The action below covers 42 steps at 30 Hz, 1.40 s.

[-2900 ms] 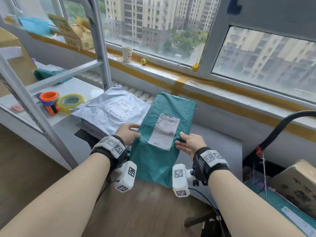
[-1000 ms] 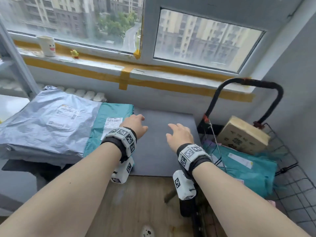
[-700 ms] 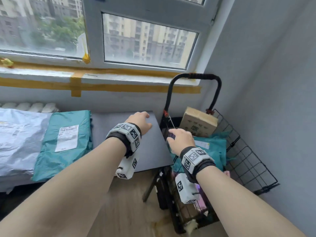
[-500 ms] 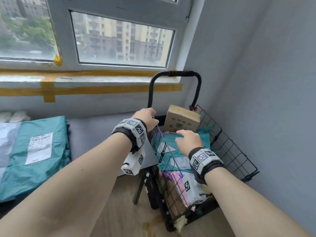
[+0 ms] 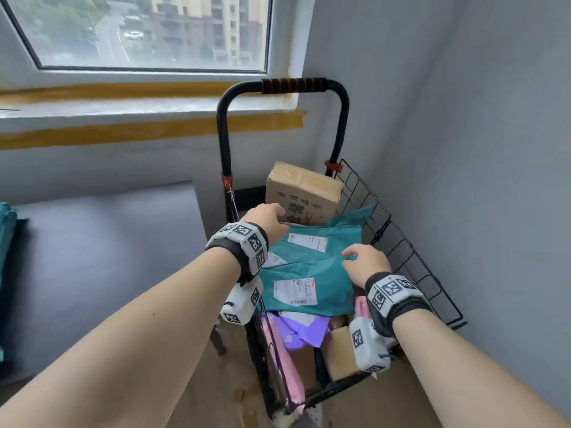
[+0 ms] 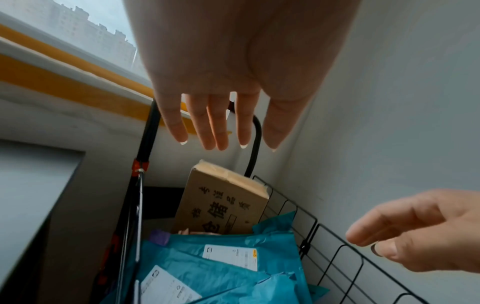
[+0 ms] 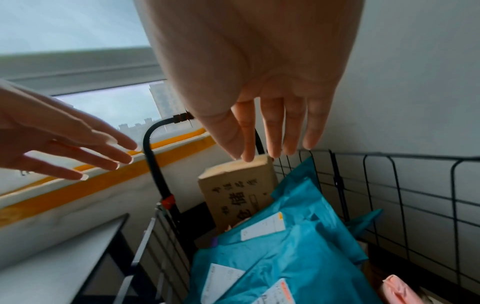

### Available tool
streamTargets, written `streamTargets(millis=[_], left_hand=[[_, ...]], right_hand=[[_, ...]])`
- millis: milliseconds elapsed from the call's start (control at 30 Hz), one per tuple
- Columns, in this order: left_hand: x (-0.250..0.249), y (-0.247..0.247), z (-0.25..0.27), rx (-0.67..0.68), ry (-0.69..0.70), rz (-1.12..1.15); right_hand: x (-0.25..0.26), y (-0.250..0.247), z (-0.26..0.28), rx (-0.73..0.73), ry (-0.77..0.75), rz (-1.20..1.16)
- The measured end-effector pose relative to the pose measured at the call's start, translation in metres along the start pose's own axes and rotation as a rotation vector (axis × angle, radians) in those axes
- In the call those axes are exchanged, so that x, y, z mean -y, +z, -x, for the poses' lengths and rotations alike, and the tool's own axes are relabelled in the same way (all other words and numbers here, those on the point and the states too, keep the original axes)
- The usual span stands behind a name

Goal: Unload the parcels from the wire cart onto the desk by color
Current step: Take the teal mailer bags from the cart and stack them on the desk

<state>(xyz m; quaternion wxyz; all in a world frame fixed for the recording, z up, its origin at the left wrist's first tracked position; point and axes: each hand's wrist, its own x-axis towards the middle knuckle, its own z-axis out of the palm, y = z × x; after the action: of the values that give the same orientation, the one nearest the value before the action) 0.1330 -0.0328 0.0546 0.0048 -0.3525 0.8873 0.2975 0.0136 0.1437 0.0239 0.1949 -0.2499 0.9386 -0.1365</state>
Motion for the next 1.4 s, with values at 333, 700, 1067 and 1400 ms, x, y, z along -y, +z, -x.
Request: streamTargets(millis=[333, 700, 1067, 1400], left_hand=[[-0.028, 0.114, -0.109, 0.202, -0.252, -0.038], [-0.005, 0.162, -0.135, 0.322, -0.424, -0.005], [-0.013, 0.152, -0.148, 0.274, -0.346, -0.015], [-0.038, 0.094, -0.134, -0.083, -0.239, 0.267]], right_hand=[[-0.068, 0.031, -0.148, 0.296, -0.001, 0.066], [-0.086, 0.078, -0.191, 0.410, 0.070, -0.047], [-0.036, 0.035, -0.212, 0.308, -0.228, -0.326], [-0.014, -0.021, -0.213, 0.005, -0.091, -0.680]])
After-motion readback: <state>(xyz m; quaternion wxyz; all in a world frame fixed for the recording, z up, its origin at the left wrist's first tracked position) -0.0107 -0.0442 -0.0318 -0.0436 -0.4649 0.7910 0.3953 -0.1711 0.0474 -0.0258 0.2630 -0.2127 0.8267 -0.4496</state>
